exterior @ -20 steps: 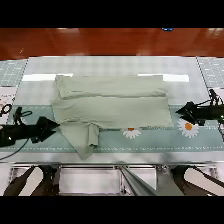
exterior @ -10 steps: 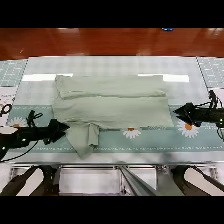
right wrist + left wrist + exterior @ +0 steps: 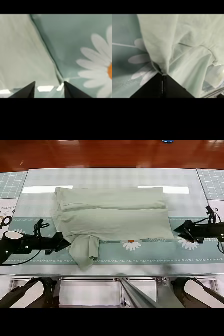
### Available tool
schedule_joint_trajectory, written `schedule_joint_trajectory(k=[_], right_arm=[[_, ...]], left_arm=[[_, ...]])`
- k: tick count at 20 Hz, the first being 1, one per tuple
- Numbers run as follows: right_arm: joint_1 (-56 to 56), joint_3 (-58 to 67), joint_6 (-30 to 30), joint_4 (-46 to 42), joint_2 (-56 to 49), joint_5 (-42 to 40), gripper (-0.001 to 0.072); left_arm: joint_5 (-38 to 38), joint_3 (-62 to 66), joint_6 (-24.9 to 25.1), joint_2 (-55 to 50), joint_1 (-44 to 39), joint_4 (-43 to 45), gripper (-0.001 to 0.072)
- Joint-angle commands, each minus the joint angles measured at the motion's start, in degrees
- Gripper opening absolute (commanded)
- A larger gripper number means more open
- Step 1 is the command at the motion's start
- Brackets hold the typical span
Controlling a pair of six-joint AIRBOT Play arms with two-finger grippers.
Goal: Fold the shirts.
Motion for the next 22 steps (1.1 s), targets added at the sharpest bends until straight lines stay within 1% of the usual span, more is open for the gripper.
schedule_joint_trajectory(k=[1, 5, 9, 11, 12, 13, 14, 16, 18, 20, 22], right_arm=[[0.02, -0.04, 2.99, -4.94, -0.57, 3.63, 0.0415], [0.04, -0.02, 0.07, -0.09, -4.74, 3.21, 0.0415], [0.44, 0.00, -3.17, 9.86, -10.01, -0.98, 0.0414], [3.85, 1.55, -3.91, 10.45, -13.18, -2.08, 0.0406], [6.21, 3.19, -3.96, 10.40, -14.64, -2.32, 0.0305], [7.89, 5.14, -5.20, 10.40, -15.19, -2.21, 0.0106], [9.16, 7.19, -6.99, 10.40, -15.02, -1.70, 0.0022], [9.77, 11.87, -7.23, 10.23, -14.14, 0.48, 0.0022], [9.77, 16.90, -6.86, 9.49, -13.94, 1.75, 0.0022], [10.21, 21.59, -5.55, 9.11, -14.67, 0.76, 0.0022], [11.61, 26.77, -5.57, 10.88, -17.03, 1.60, 0.0022]], left_arm=[[-1.57, 0.83, 0.61, -0.22, -0.13, -0.11, 0.0022], [-1.86, 0.83, 0.61, -0.22, -0.13, -0.11, 0.0021], [-0.09, 0.83, 0.59, -0.22, -0.13, -0.13, 0.0022], [0.37, 0.83, 0.59, -0.22, -0.13, -0.15, 0.0022], [0.35, 0.90, 0.59, -0.22, -0.13, -0.15, 0.0022], [0.22, 1.29, 0.59, -0.22, -0.13, -0.13, 0.0022], [-0.33, 2.27, 0.61, -0.22, -0.13, -0.11, 0.0022], [-0.94, 5.75, 0.85, -0.22, -0.13, -0.11, 0.0022], [-0.02, 10.47, 2.12, -0.76, -0.13, -0.11, 0.0022], [1.97, 16.63, 1.16, -3.52, -0.15, -0.20, 0.0021], [2.23, 24.28, 0.09, -8.83, -0.20, -1.05, 0.0022]])
